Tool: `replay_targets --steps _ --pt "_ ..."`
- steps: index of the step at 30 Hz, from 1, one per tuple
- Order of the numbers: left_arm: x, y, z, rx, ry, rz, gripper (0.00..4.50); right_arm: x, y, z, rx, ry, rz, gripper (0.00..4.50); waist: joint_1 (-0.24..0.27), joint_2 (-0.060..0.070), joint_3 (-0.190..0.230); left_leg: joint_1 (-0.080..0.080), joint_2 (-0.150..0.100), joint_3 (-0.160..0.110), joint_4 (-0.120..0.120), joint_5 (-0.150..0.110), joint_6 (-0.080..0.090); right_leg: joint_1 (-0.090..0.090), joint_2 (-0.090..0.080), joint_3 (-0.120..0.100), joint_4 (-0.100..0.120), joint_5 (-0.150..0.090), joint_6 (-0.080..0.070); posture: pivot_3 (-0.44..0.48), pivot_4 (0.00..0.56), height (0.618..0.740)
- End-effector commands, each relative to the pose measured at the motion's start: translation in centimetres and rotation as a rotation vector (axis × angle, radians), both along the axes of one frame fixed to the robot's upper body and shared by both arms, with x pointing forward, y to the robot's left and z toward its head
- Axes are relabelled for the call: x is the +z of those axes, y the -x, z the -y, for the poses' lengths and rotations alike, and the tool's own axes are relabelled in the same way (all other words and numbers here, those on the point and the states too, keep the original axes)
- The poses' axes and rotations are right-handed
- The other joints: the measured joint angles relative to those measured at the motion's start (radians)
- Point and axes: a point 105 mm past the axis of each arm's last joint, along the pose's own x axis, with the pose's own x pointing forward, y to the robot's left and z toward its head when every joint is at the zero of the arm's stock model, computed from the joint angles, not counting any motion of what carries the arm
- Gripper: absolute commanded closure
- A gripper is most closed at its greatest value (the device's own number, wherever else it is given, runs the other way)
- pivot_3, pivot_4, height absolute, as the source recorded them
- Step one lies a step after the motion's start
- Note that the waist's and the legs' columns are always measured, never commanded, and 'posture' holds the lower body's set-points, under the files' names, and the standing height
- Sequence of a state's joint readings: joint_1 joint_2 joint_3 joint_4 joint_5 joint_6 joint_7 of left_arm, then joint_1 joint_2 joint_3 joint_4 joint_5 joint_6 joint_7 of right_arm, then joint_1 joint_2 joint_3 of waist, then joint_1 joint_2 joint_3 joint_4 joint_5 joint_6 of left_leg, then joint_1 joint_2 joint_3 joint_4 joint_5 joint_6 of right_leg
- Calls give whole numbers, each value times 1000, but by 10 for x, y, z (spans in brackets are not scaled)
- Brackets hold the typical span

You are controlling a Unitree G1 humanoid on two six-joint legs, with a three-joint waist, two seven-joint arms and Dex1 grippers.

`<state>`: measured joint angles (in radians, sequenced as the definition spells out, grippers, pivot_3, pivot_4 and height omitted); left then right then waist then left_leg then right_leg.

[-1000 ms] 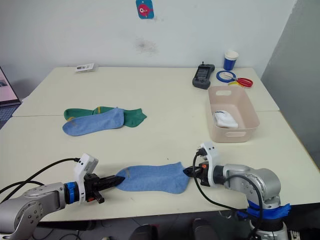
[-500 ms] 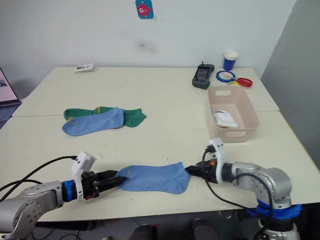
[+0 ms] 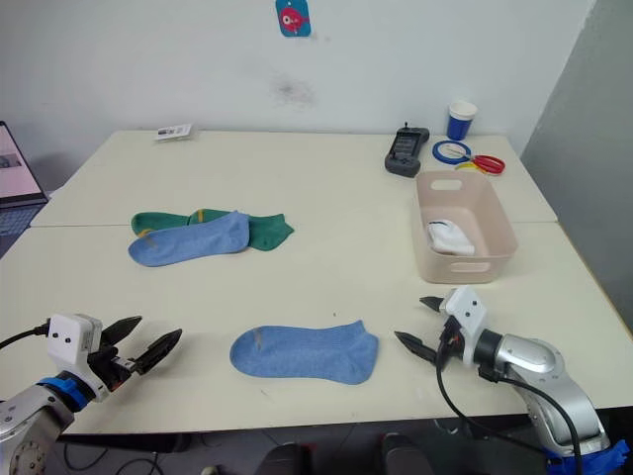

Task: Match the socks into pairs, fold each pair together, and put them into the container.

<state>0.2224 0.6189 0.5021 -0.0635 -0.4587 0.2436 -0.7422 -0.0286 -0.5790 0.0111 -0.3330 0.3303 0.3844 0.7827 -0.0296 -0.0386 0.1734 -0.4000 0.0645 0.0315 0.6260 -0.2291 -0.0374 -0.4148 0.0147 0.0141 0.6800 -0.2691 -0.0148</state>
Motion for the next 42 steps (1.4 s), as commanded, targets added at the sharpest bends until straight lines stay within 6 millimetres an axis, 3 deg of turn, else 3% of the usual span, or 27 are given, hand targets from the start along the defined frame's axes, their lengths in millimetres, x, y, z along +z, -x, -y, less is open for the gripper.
replay_targets --steps 1,8,13,16,18,21,26,31,38,42 --pt "20 -7 -6 28 -24 87 43 18 -8 -4 8 -29 66 0 0 0 0 0 0 0 0 0 0 0 0 0 0 0 0 0 150 740" --pt "20 -8 -10 63 -16 96 43 30 -14 -19 77 -31 94 0 -1 0 0 0 0 0 0 0 0 0 1 0 0 0 0 0 150 740" --pt "16 -1 -27 224 19 145 43 53 -20 -69 229 -60 118 0 -11 0 0 2 1 0 0 0 0 0 1 1 1 0 0 0 150 740" --pt "10 13 -44 434 72 217 43 83 -33 -126 351 -103 175 0 -22 -1 0 2 2 0 0 0 0 0 2 1 2 1 0 0 150 740" --pt "7 21 -48 521 101 239 43 97 -37 -146 387 -135 192 0 -20 -2 -1 1 2 -1 0 0 0 0 2 1 2 2 -1 0 150 740" --pt "-2 33 -44 598 139 242 43 109 -40 -166 419 -169 214 0 -1 -8 -5 0 2 -1 0 0 0 0 1 -2 1 1 -1 0 150 740" --pt "-6 38 -43 658 136 241 43 110 -42 -171 432 -175 221 0 13 -10 -6 -2 0 0 1 0 0 1 -6 -2 0 1 0 0 150 740" --pt "4 18 -51 656 145 257 43 105 -41 -164 423 -156 215 0 12 -10 -6 -1 0 0 1 0 0 1 -4 -1 0 1 1 0 150 740" --pt "20 -56 -59 548 107 197 43 101 -43 -152 348 -134 214 0 3 -10 -6 0 1 -3 1 0 0 1 2 -4 2 1 0 0 150 740" --pt "24 -86 -72 558 107 163 43 100 -44 -146 312 -130 204 0 -3 -10 -6 0 1 -2 2 0 0 1 2 -3 2 1 0 0 150 740"
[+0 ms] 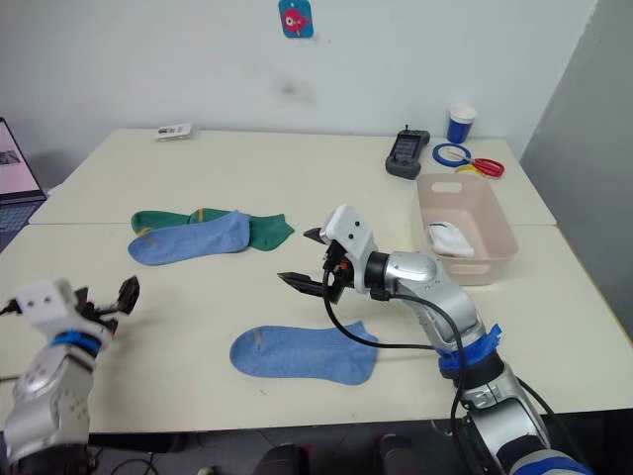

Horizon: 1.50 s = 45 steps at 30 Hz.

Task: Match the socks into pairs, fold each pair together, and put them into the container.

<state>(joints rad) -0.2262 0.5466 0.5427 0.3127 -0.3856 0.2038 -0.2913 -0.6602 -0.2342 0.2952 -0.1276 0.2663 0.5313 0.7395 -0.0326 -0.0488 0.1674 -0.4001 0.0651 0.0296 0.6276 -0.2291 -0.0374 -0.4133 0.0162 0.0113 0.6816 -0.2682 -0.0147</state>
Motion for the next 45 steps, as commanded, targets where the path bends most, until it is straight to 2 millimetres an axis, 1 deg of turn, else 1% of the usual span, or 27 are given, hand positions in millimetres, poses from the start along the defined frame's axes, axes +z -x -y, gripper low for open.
replay_targets --steps 1,3,7,10,13,14,15,17,22,24,25,26,27,29,31,33,35,37,40,43,45 --pt "0 -20 -13 4 -1 -49 43 10 1 7 -34 -22 28 0 -1 0 0 0 0 1 0 0 0 0 0 0 0 0 0 0 150 740" --pt "-1 -33 -14 -9 22 -74 43 8 2 9 -48 -20 23 0 2 0 0 0 0 1 0 0 0 0 0 0 0 0 0 0 150 740" --pt "-1 -52 -14 -28 26 -119 43 7 2 12 -64 -21 14 0 3 0 0 -1 0 0 0 0 0 -1 0 -1 0 0 0 0 150 740" --pt "0 -60 -11 -44 29 -137 43 7 3 13 -73 -21 13 0 2 0 0 -1 0 0 0 0 0 -1 -1 -1 0 0 0 0 150 740" --pt "6 -66 -8 -64 28 -110 43 7 2 15 -85 -20 13 0 2 0 0 -1 0 0 0 0 0 -1 -1 -1 0 0 0 0 150 740" --pt "8 -67 -6 -71 30 -100 436 7 2 15 -89 -20 12 0 2 0 0 -1 0 1 0 0 0 -1 -1 -1 0 0 0 0 150 740" --pt "9 -68 -6 -76 30 -94 665 7 1 15 -91 -20 12 0 2 0 0 -1 0 1 0 0 0 -1 -1 -1 0 0 0 0 150 740" --pt "8 -69 -3 -89 28 -91 1258 7 2 15 -94 -23 9 0 2 0 0 -1 0 1 0 0 0 -1 -1 -1 0 0 0 0 150 740" --pt "2 -64 -3 -97 30 -92 3028 5 2 15 -96 -24 3 0 2 0 0 -1 0 1 0 0 0 -1 -1 -1 0 0 0 0 150 740" --pt "1 -62 -3 -102 29 -92 3586 5 1 14 -95 -24 3 0 2 0 0 -1 0 1 0 0 0 -1 -1 -1 0 0 0 0 150 740" --pt "0 -62 -3 -102 29 -91 3946 5 1 14 -95 -24 3 0 2 0 0 -1 0 1 0 0 0 -1 -1 -1 0 0 0 0 150 740" --pt "0 -62 1 -121 31 -90 4325 5 1 14 -95 -24 3 0 3 0 0 -1 0 1 0 0 0 -1 -1 -1 0 0 0 0 150 740" --pt "0 -62 7 -149 34 -87 4461 4 1 14 -95 -23 2 0 3 0 0 -1 0 1 0 0 0 -1 -1 -1 0 0 0 0 150 740" --pt "0 -60 18 -191 36 -84 4461 4 1 15 -95 -23 2 0 3 0 0 -1 0 1 0 0 0 -1 -2 -1 1 0 0 0 150 740" --pt "0 -55 44 -293 41 -80 4461 3 1 16 -97 -22 0 0 3 0 0 -1 0 1 0 0 0 -1 -2 -1 1 1 -1 0 150 740" --pt "2 -45 71 -376 73 -73 4461 1 1 18 -100 -19 -2 0 3 0 0 -1 1 1 0 0 0 -1 -3 0 1 1 -1 0 150 740" --pt "4 -36 90 -429 92 -75 4461 -1 1 18 -101 -18 -4 0 3 0 0 -1 3 1 0 0 0 -1 -4 1 1 1 -1 0 150 740" --pt "11 -25 122 -538 116 -62 4461 -3 1 20 -104 -15 -8 0 3 0 0 -1 3 1 0 0 0 -1 -4 1 1 1 0 0 150 740" --pt "19 -13 158 -675 134 -63 4461 -6 0 21 -109 -11 -12 0 3 0 0 -1 0 0 0 0 0 0 -4 0 0 1 1 0 150 740" --pt "18 -2 184 -792 117 -99 4461 -8 -1 22 -113 -9 -14 0 3 0 0 0 -1 0 0 0 0 1 -3 1 0 1 1 0 150 740" --pt "16 3 191 -829 85 -120 4461 -10 -2 23 -117 -5 -15 0 -1 0 0 1 -1 0 0 0 0 1 -2 2 0 1 1 0 150 740"
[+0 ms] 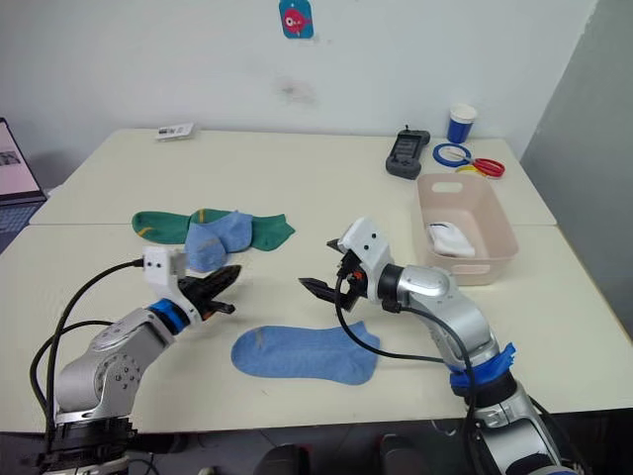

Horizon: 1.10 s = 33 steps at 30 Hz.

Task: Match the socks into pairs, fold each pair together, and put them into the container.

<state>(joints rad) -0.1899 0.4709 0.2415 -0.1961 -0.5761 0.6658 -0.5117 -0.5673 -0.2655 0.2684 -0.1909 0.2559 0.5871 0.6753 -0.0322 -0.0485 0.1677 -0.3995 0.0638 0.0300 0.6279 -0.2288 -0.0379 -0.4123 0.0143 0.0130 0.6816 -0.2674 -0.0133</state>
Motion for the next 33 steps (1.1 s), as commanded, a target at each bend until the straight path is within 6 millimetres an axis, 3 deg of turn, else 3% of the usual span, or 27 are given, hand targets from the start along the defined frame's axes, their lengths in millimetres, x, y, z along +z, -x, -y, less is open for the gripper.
replay_targets --steps 1,8,14,22,29,33 --pt "6 8 11 -61 -44 21 4461 9 0 3 -1 -16 45 0 -2 0 0 0 0 0 0 0 0 0 1 0 0 0 0 0 150 740" --pt "5 -15 -42 163 -193 105 4461 7 0 5 -14 -16 40 0 0 1 1 1 1 -1 0 0 0 0 2 0 0 0 0 0 150 740" --pt "2 -33 -83 343 -316 144 2586 7 1 6 -15 -14 43 0 4 1 1 -1 0 0 0 0 0 0 1 0 -1 0 0 0 150 740" --pt "-5 -64 -78 375 -328 138 19 9 2 6 -9 -10 43 0 5 1 1 -1 0 0 0 0 0 0 1 -1 -1 0 0 0 150 740" --pt "-11 -83 -79 430 -361 105 19 9 2 8 -20 -3 44 0 3 1 1 -1 0 0 0 0 0 0 1 -1 -1 0 0 0 150 740" --pt "-9 -82 -78 429 -348 123 930 8 2 12 -36 1 43 0 3 1 1 -1 0 0 0 0 0 0 1 -1 -1 0 0 0 150 740"
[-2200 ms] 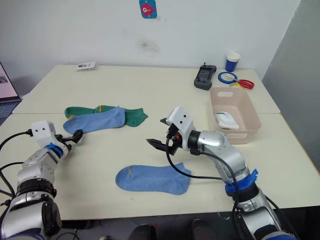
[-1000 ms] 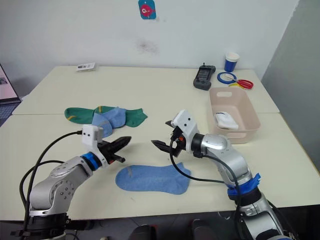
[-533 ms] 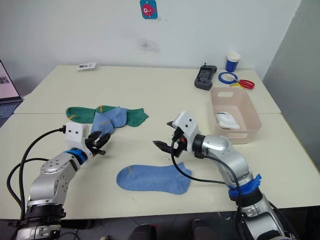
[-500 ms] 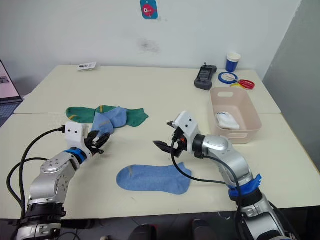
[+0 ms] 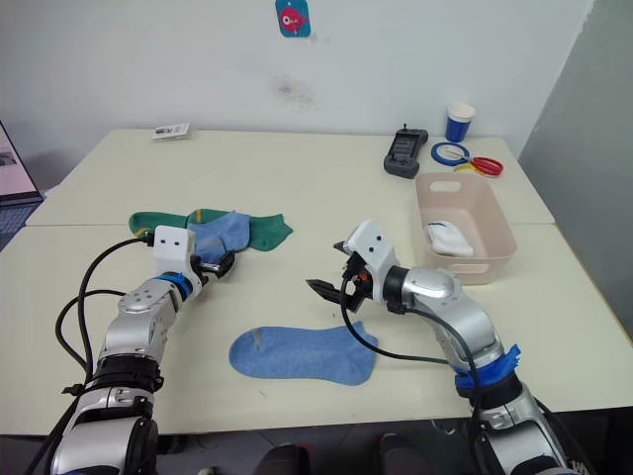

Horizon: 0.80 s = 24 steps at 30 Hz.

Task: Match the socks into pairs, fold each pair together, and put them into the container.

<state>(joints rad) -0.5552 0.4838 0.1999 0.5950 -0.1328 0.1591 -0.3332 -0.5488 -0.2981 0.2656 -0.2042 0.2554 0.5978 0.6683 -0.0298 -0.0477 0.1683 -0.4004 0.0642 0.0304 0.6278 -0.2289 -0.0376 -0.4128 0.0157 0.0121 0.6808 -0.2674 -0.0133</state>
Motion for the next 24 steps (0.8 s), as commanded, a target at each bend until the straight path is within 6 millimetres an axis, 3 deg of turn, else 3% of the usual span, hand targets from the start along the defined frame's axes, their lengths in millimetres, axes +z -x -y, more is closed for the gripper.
replay_targets --steps 1,11,14,17,24 --pt "14 -2 2 -10 -8 63 1235 13 3 3 -10 -25 52 0 1 0 0 0 0 0 0 0 0 0 0 0 0 0 0 0 150 740" --pt "18 8 -2 -10 9 88 4473 13 4 0 -4 -32 54 0 1 0 0 0 0 0 0 0 0 0 0 0 0 0 0 0 150 740" --pt "24 13 -5 -13 20 113 4473 12 4 -1 1 -31 54 0 0 0 0 0 0 0 0 0 0 0 0 0 0 0 0 0 150 740" --pt "38 24 11 -115 75 156 4473 12 4 -1 6 -29 54 0 0 0 0 0 0 0 0 0 0 0 0 0 0 0 0 0 150 740" --pt "65 83 84 -586 186 89 4473 5 5 4 4 -21 38 0 -1 0 0 0 1 0 0 0 0 0 -1 1 0 0 0 0 150 740"
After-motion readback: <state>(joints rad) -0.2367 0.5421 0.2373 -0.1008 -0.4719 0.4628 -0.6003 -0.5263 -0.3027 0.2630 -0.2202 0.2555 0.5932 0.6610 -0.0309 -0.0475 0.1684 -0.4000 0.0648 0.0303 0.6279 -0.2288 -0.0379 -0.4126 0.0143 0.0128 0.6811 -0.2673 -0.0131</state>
